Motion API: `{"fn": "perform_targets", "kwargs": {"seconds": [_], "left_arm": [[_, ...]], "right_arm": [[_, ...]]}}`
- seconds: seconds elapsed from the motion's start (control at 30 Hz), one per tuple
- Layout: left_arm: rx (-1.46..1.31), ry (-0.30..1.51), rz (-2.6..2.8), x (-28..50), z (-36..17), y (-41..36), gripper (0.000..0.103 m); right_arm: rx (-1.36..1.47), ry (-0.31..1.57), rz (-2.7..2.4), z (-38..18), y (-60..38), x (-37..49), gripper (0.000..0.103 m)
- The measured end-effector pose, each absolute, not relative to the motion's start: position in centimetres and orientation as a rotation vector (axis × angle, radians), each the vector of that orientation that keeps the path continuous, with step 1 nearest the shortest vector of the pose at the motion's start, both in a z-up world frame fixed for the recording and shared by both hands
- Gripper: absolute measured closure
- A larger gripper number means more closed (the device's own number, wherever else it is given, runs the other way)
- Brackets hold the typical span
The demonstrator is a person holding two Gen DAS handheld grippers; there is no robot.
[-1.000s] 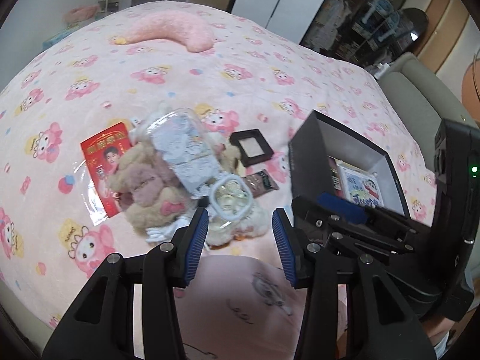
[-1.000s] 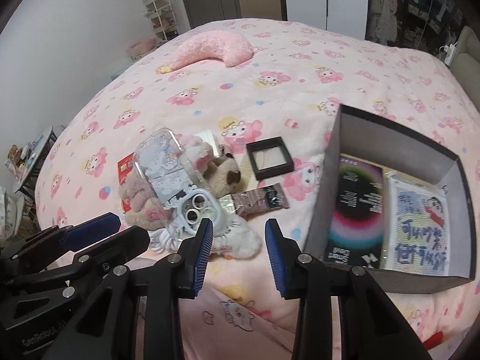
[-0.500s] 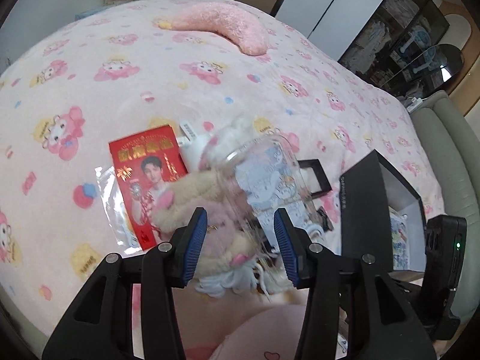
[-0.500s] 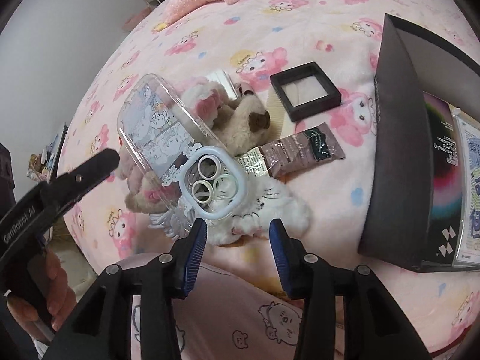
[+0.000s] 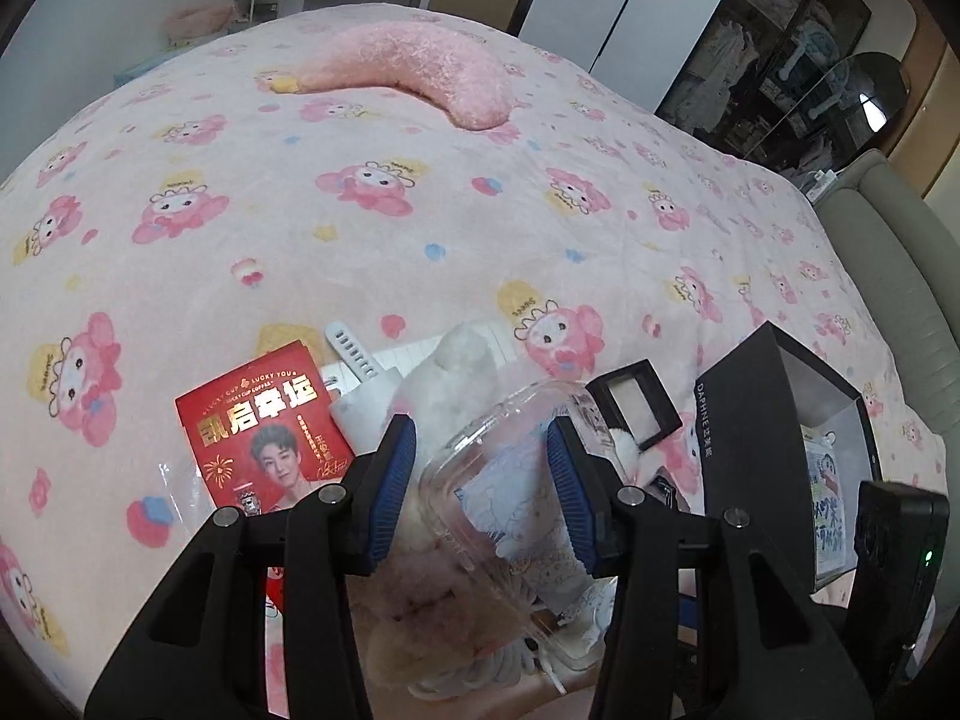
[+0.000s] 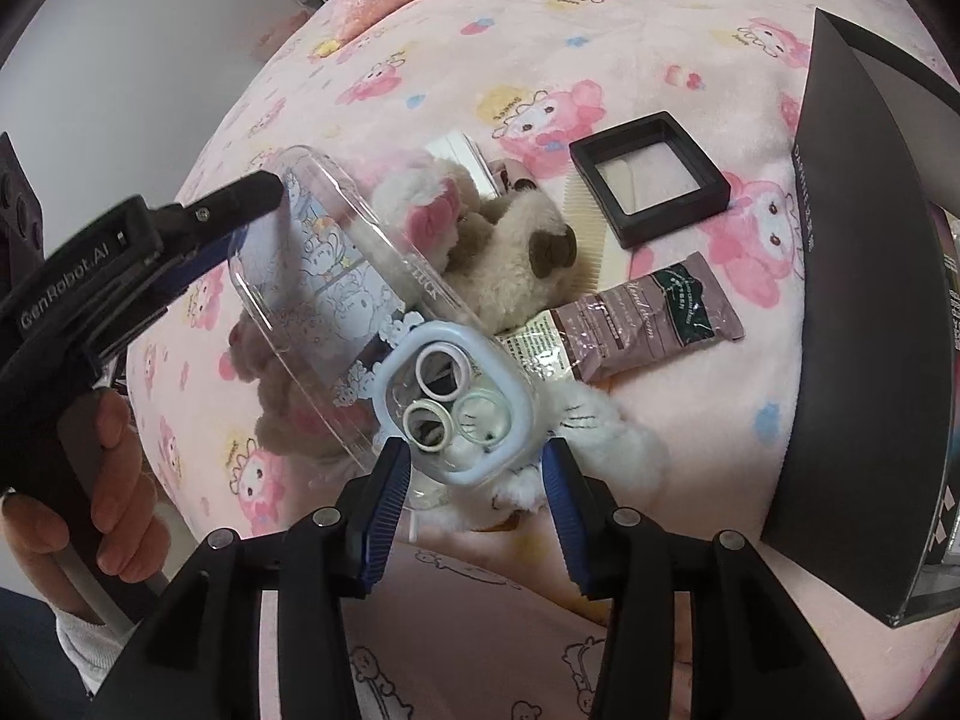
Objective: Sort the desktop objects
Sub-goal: 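Move both grippers toward the clear phone case on the plush toys, then grasp the clear phone case with both grippers and lift it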
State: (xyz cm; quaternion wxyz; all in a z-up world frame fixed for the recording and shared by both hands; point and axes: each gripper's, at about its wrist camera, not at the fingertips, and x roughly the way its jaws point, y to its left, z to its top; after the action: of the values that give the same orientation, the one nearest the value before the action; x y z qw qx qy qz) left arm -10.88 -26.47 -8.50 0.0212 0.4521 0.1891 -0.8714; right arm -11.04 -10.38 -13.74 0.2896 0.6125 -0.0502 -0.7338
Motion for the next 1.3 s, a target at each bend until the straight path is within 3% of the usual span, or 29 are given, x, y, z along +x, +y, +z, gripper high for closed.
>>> {"fn": "perform_targets", "kwargs": {"seconds": [0.1,0.23,0.4,0.53,0.67,0.73,0.87,1.1,1.3], "left_arm": [[1.441,0.613,-2.676,-9.2,-9.0,-26.5,0.059],[1.544,0.798,-2.640,-6.1,-10.5,-26.0,0.059],[1.392,0.734,-2.654,-6.4,-8.8,-27.8,0.059],[1.323,0.713,-2.703,-9.4,-8.4,-29.6,0.059],[1.330,0.779,-2.739,-10.7,-9.0,-30.0,0.059],[1.348,0.791,-2.748,-10.7,-9.1,-29.8,0.064],[1.367,0.728,-2.733,-9.3,-8.8,-29.2,0.064],[1.541,0.830,-2.629,-5.0,-10.3,-28.5,0.063],[1.560,0.867,-2.593,-4.0,-11.0,-28.1,0.063]], "right_arm": [[1.616,-0.110,-1.981,-13.3,-10.8,-11.2,0.059],[1.566,-0.143,-1.973,-12.5,-10.9,-11.5,0.059],[1.476,-0.093,-2.048,-10.2,-11.0,-10.9,0.059],[1.558,-0.089,-2.025,-11.9,-10.8,-11.2,0.059],[1.587,-0.104,-2.011,-13.1,-10.9,-11.4,0.059],[1.576,-0.117,-1.998,-13.3,-11.1,-11.7,0.059],[1.560,-0.132,-1.995,-13.0,-11.3,-12.0,0.058],[1.451,-0.127,-2.072,-10.5,-10.8,-12.1,0.057],[1.501,-0.121,-2.045,-11.6,-10.9,-12.0,0.055]]}}
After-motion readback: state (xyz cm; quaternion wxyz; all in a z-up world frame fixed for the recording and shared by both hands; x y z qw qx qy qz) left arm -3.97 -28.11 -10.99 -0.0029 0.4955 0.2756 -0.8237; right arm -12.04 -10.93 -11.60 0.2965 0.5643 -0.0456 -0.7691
